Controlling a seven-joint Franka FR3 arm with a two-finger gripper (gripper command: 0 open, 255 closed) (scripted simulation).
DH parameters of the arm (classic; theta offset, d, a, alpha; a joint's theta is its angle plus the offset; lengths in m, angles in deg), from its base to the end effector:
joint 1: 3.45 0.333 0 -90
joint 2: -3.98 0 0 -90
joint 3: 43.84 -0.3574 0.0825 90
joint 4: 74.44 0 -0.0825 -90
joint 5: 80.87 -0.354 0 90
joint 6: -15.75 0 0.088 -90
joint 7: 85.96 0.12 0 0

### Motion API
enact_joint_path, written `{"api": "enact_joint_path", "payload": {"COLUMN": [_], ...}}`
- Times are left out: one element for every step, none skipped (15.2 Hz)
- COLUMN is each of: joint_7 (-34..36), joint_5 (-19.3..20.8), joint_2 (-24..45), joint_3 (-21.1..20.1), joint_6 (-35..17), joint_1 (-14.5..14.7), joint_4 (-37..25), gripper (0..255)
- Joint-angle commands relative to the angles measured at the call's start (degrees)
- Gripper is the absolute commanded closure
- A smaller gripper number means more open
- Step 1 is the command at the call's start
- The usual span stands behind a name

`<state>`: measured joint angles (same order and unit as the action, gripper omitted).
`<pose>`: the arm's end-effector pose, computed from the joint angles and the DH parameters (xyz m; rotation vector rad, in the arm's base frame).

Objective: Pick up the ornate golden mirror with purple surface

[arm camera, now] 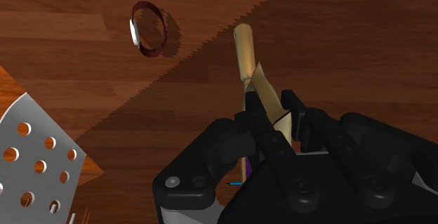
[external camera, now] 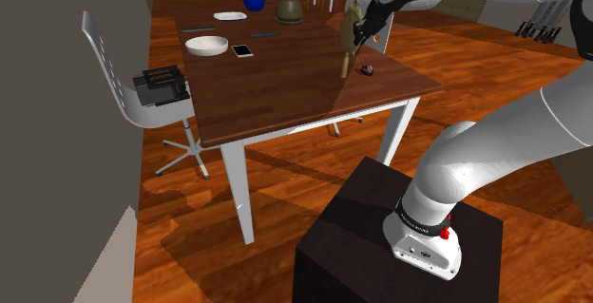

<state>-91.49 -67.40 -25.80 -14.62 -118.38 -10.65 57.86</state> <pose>0.3053 -0.2858 0.6001 2.8552 -0.6123 0.7243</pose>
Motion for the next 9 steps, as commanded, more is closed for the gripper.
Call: {"api": "enact_joint_path", "payload": {"joint_7": [0.0,0.0,0.0,0.0,0.0,0.0,0.0,0.0,0.0], "joint_5": [0.0,0.0,0.0,-0.1,-0.1,-0.2,-0.3,-0.4,-0.5], "joint_2": [0.0,0.0,0.0,-0.1,-0.2,-0.2,-0.2,-0.3,-0.3], "joint_3": [0.0,0.0,0.0,-0.2,-0.3,-0.4,-0.6,-0.7,-0.8], "joint_6": [0.0,0.0,0.0,0.8,1.5,2.3,3.1,3.8,4.6], "joint_1": [0.0,0.0,0.0,0.0,0.1,0.1,0.2,0.2,0.3], "joint_4": [0.0,0.0,0.1,-0.6,-1.3,-2.1,-2.8,-3.5,-4.3], "gripper": [255,255,255,255,255,255,255,255,255]}}
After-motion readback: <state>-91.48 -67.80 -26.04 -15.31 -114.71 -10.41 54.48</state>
